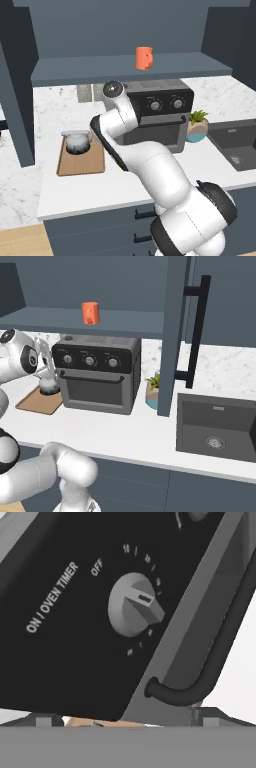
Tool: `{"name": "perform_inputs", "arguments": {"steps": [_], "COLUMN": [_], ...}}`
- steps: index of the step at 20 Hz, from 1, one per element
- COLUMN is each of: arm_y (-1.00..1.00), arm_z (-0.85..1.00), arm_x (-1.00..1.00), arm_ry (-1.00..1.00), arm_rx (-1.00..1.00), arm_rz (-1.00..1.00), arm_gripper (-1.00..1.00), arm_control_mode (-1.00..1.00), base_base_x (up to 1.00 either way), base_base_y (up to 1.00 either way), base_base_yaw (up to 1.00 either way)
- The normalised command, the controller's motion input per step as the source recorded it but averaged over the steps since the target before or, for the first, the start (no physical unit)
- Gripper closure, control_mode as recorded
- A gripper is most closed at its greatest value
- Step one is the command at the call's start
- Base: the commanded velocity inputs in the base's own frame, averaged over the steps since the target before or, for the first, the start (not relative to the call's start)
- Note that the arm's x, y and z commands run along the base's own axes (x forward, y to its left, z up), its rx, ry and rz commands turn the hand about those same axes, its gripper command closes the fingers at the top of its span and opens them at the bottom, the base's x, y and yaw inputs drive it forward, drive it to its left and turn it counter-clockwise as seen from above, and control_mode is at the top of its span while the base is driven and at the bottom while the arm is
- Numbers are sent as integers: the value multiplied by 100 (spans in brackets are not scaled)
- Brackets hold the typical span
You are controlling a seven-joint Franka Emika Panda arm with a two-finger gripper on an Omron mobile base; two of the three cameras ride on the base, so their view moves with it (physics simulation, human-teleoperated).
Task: Pick the kettle from the counter and place it on the tray. Then pick the mug from the cabinet and place it on the tray. Then close the cabinet doors.
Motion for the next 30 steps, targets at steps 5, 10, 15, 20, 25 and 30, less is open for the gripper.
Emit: {"name": "perform_inputs", "arguments": {"steps": [5,10,15,20,25,30], "arm_y": [-44,-41,-46,-43,-45,-53], "arm_z": [35,48,58,61,54,48], "arm_x": [-5,-1,0,0,0,0], "arm_ry": [-8,-7,-1,0,0,-2], "arm_rx": [-25,-26,-25,-27,-21,-14], "arm_rz": [19,18,18,18,20,28], "arm_gripper": [-100,-100,-100,-100,-100,-100], "arm_control_mode": [-100,-100,-100,-100,-100,-100], "base_base_x": [0,0,0,0,0,0], "base_base_y": [0,0,0,0,0,0], "base_base_yaw": [0,0,0,0,0,0]}}
